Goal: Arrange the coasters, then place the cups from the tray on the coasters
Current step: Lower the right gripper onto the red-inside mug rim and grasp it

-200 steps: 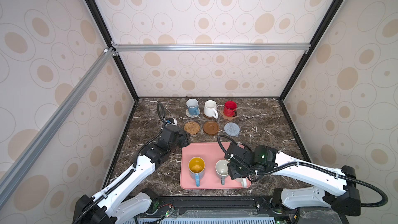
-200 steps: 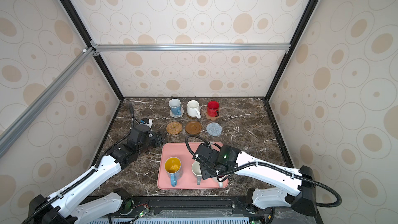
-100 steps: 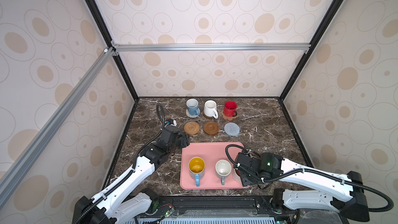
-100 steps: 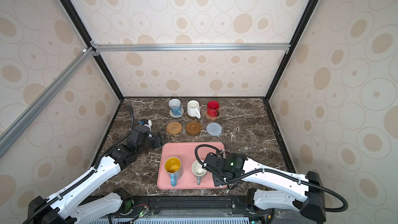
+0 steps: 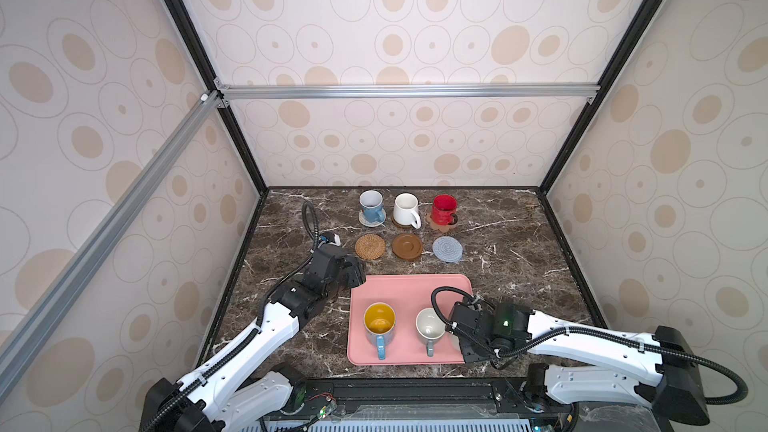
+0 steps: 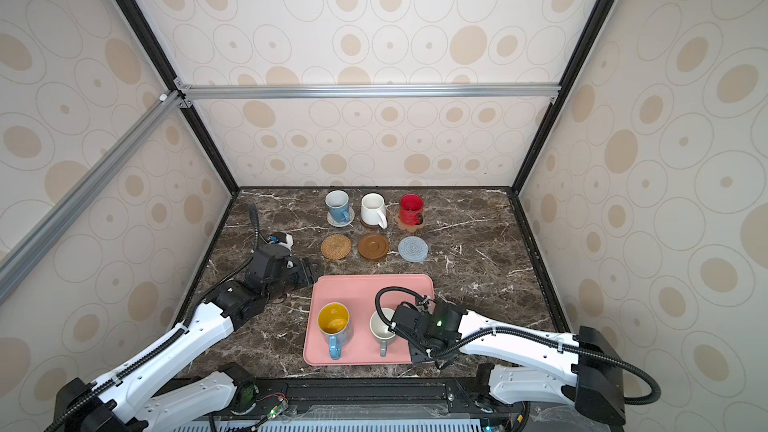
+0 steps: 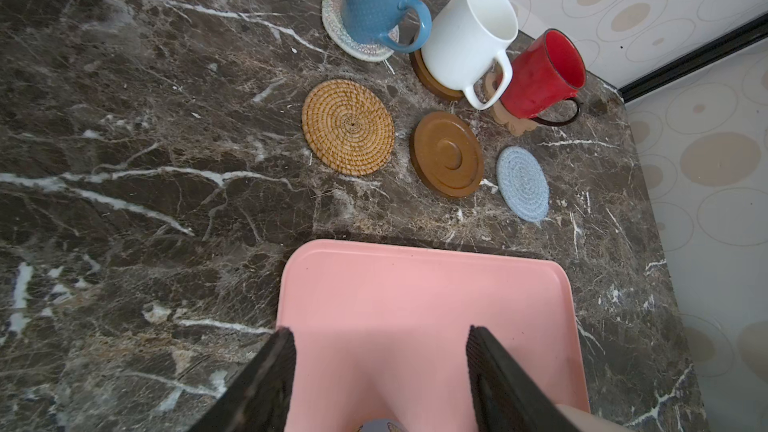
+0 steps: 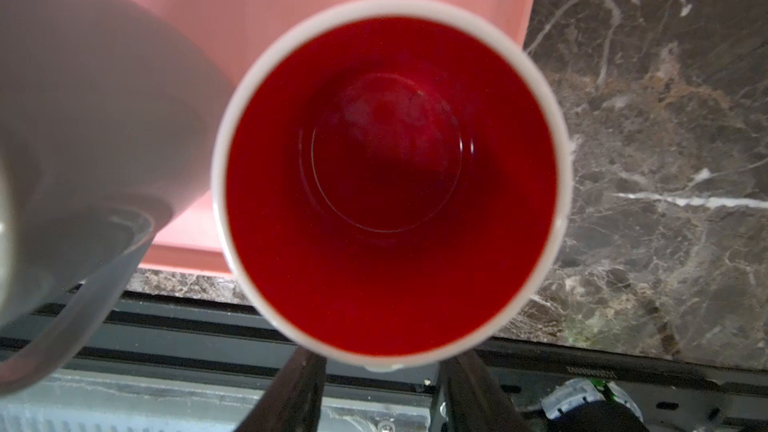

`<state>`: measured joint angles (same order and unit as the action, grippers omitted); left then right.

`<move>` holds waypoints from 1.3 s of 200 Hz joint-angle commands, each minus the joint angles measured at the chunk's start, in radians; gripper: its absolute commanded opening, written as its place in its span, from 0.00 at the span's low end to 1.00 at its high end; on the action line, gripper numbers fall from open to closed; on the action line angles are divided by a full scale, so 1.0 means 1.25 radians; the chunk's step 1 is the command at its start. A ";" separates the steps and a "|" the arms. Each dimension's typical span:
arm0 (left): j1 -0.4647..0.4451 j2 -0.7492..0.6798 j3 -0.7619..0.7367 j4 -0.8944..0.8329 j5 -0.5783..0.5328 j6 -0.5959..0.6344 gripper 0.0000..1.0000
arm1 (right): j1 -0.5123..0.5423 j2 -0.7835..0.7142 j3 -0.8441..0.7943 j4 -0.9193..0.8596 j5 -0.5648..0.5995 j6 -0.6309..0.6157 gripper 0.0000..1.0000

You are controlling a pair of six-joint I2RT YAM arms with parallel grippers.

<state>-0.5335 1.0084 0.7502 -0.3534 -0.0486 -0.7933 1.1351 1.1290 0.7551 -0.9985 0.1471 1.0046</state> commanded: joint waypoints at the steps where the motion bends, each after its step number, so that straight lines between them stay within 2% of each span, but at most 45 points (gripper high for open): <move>1: 0.005 -0.008 0.003 0.000 0.001 -0.011 0.66 | 0.007 0.012 -0.020 0.028 0.030 0.008 0.46; 89: 0.005 -0.009 0.003 0.001 0.001 -0.017 0.67 | 0.007 0.058 -0.030 0.051 0.079 -0.007 0.21; 134: 0.006 -0.008 0.005 0.004 -0.001 -0.018 0.67 | 0.007 0.074 -0.027 0.059 0.093 -0.009 0.12; 260: 0.005 -0.011 -0.002 0.009 0.001 -0.019 0.67 | 0.005 0.033 0.031 0.028 0.171 -0.074 0.08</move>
<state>-0.5335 1.0084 0.7437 -0.3523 -0.0444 -0.7986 1.1378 1.1965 0.7517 -0.9443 0.2863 0.9276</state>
